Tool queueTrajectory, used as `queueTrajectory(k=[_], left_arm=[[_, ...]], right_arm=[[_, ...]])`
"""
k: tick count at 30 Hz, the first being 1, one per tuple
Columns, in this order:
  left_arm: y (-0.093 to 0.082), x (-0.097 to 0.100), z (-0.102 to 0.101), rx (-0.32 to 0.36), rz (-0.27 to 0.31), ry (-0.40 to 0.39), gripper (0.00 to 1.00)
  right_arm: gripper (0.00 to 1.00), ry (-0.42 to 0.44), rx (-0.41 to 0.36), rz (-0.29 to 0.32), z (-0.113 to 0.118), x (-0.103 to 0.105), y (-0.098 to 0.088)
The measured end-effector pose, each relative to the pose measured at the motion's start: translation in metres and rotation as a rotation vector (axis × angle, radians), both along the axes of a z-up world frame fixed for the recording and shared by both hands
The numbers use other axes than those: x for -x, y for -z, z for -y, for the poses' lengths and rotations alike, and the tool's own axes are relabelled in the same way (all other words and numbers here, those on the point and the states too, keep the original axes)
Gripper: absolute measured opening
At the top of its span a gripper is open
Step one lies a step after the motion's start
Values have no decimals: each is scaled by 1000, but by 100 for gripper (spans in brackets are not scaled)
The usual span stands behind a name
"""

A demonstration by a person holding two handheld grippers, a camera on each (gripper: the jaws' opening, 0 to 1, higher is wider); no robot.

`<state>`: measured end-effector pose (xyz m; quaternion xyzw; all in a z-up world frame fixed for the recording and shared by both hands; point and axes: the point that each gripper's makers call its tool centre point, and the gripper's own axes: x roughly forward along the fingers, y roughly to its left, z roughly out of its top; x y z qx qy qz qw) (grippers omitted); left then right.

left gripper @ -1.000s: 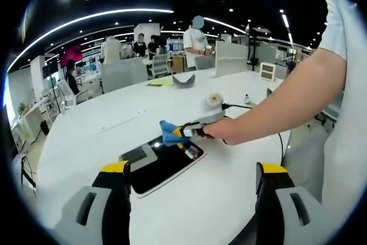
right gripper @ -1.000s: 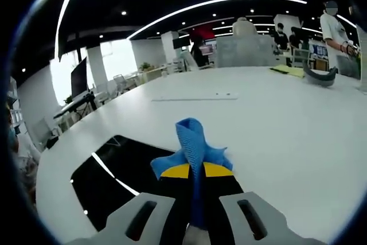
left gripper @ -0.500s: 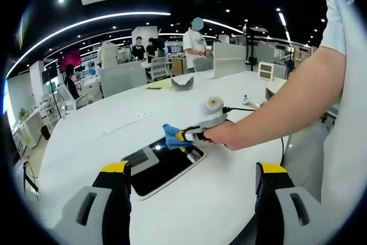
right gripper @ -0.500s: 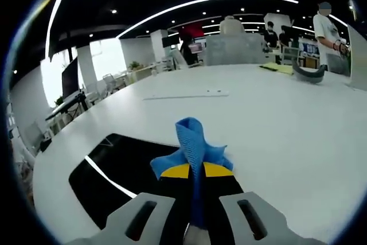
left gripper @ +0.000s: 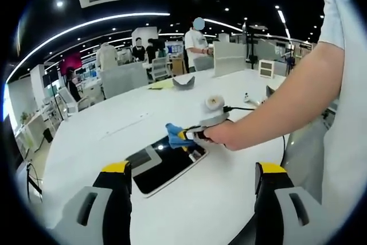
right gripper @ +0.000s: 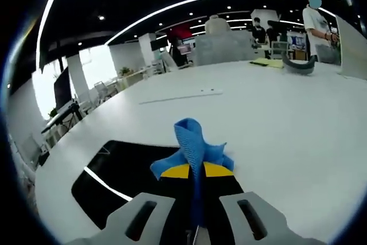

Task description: Wipe the mirror surface with the cleaning cloth until all visible marks leave the cleaned area.

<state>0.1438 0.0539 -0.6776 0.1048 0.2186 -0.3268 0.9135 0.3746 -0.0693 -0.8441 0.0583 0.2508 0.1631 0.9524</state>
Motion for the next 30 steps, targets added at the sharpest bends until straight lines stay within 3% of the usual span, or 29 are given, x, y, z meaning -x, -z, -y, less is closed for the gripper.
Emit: queueTrajectory(k=[9, 19, 30], left_arm=[[-4, -4, -9, 6, 5, -9, 89], [-6, -2, -17, -3, 0, -9, 89], [-10, -2, -24, 12, 12, -21, 89]], right_arm=[[2, -14, 4, 1, -17, 6, -2], [2, -96, 5, 13, -55, 7, -2], [2, -125, -2, 21, -83, 6, 0]])
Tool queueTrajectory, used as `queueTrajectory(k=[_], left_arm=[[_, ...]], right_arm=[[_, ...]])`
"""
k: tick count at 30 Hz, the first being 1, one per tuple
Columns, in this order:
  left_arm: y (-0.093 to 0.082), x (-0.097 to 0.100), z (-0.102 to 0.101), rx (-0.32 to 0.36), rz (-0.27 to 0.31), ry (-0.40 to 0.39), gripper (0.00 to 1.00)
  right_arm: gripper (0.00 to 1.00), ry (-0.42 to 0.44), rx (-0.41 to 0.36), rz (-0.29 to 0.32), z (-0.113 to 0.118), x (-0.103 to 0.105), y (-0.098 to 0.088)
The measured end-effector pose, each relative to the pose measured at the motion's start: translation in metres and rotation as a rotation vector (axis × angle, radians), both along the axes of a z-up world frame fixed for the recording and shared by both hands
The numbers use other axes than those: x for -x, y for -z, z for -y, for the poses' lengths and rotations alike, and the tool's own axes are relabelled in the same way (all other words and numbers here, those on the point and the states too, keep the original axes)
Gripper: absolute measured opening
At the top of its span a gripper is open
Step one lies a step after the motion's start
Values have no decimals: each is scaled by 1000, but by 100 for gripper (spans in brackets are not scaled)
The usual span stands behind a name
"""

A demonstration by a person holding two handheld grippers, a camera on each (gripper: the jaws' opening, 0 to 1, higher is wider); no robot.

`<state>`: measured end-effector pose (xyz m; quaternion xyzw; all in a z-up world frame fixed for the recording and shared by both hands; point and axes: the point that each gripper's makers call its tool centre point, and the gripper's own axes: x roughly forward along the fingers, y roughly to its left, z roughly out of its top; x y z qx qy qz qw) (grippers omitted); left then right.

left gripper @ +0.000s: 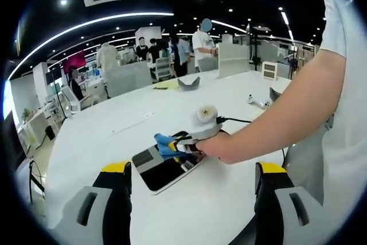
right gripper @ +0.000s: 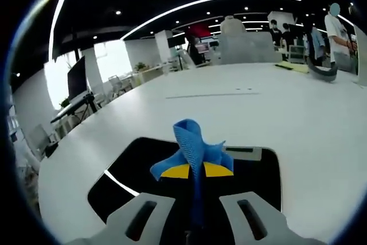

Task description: Wipe the mirror surface with the cleaning cloth until all visible marks leave the cleaned area.

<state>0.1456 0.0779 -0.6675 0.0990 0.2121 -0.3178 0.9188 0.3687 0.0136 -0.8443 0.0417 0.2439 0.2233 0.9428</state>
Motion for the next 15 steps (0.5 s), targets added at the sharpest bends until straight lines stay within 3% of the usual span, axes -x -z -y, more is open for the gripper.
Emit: queueTrajectory(k=[15], left_arm=[[8, 3, -15, -7, -19, -23, 90]], right_arm=[[2, -26, 7, 13, -26, 0, -1]])
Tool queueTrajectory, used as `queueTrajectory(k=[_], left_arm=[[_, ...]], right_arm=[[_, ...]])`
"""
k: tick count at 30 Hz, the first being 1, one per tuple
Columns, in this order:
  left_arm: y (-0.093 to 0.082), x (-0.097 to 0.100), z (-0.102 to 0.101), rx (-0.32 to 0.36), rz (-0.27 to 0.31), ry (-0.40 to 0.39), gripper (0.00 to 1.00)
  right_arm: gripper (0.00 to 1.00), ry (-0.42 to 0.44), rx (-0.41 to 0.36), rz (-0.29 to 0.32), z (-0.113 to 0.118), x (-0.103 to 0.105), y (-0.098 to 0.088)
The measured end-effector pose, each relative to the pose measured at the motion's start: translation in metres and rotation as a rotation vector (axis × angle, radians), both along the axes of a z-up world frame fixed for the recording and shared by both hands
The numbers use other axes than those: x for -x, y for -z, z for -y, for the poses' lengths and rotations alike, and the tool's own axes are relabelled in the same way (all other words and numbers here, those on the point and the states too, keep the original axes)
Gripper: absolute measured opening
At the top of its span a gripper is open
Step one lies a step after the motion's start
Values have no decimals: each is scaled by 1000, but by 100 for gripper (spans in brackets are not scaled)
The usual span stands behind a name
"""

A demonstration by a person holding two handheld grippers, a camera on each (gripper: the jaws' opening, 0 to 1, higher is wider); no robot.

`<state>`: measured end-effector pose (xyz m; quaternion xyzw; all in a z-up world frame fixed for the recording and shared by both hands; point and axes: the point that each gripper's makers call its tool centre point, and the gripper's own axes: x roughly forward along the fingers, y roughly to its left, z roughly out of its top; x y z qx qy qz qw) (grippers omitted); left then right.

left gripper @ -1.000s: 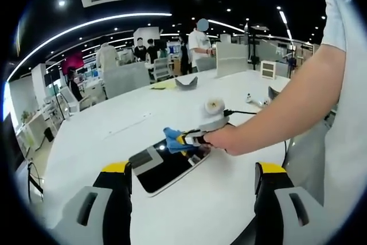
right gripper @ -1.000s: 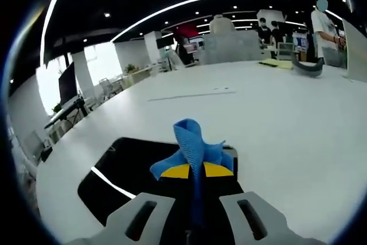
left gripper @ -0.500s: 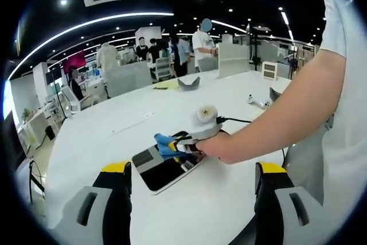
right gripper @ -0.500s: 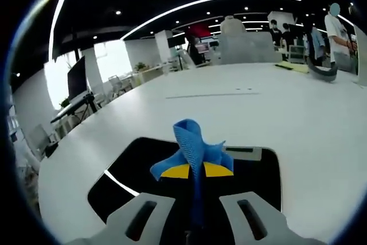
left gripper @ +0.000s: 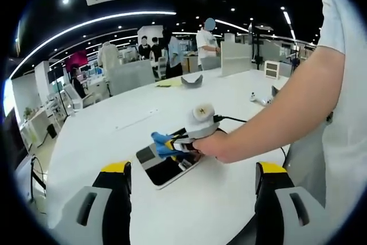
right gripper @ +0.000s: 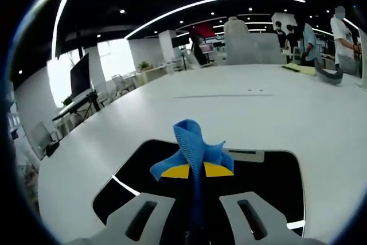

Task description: Wipe the mirror surface with the cleaning cloth until all visible marks leave the cleaned area.

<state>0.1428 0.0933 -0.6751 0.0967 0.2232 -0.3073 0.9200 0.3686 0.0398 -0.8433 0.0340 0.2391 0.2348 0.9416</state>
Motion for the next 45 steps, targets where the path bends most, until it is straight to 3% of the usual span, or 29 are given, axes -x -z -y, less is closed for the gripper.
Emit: queueTrajectory(k=[14, 27, 36, 45], left_arm=[[2, 5, -12, -11, -6, -29, 90], [-2, 9, -14, -32, 7, -49, 91], [-1, 5, -21, -7, 10, -103, 91], [2, 1, -28, 12, 6, -102, 90]], right_arm=[[2, -124, 14, 19, -43, 10, -1], [2, -230, 9, 17, -64, 16, -2], [2, -304, 6, 21, -71, 20, -1], [2, -356, 44, 33, -76, 25, -1]])
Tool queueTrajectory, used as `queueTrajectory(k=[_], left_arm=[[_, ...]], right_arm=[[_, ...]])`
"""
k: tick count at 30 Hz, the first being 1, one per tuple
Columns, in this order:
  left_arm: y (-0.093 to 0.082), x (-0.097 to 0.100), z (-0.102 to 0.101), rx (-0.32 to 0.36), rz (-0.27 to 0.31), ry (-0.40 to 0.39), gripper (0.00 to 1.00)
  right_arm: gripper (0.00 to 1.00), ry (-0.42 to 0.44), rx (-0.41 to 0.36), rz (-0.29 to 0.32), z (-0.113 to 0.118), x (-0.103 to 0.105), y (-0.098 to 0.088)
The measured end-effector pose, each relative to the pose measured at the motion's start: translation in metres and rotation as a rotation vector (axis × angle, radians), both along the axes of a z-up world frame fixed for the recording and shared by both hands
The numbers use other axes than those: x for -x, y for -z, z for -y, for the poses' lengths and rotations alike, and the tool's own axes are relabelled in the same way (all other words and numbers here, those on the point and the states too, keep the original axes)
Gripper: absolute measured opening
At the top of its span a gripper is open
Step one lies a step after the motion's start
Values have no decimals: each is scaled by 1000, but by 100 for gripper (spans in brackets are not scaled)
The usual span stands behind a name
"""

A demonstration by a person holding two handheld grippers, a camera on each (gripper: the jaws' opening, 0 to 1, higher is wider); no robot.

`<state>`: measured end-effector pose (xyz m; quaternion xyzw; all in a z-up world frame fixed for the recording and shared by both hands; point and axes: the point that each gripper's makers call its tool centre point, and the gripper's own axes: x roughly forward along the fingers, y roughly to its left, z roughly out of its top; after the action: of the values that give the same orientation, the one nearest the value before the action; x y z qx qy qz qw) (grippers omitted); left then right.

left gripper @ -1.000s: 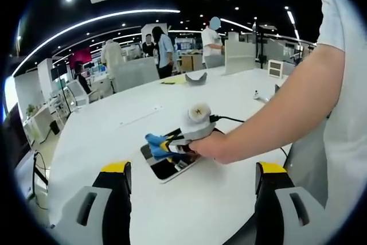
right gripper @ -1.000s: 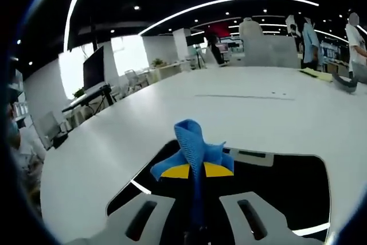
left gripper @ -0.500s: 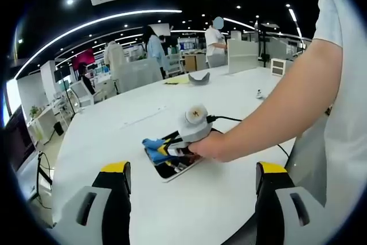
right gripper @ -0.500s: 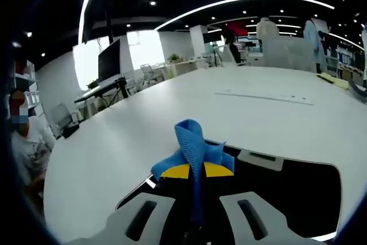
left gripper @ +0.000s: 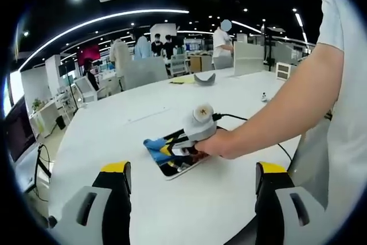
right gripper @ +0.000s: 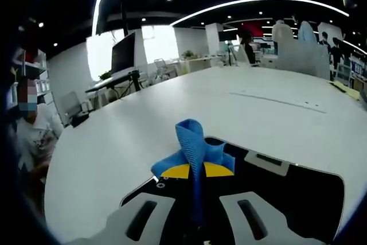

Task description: Wipe the mirror surface with the cleaning cloth until all visible marks leave the cleaned area.

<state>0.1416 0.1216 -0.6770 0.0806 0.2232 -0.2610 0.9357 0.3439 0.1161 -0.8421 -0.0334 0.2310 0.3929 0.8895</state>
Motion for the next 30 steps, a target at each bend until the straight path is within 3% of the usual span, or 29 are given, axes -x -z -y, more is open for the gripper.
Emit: queueTrajectory(k=[3, 5, 19, 30], left_arm=[[0, -1, -3, 2, 3, -3, 90], [1, -1, -5, 0, 2, 0, 90], [2, 0, -18, 10, 6, 2, 90], [4, 0, -25, 39, 20, -9, 90]], right_arm=[[2, 8, -18, -30, -2, 0, 0], [2, -8, 12, -10, -3, 1, 0], [2, 4, 21, -20, -4, 2, -1], [2, -1, 77, -18, -6, 4, -1]])
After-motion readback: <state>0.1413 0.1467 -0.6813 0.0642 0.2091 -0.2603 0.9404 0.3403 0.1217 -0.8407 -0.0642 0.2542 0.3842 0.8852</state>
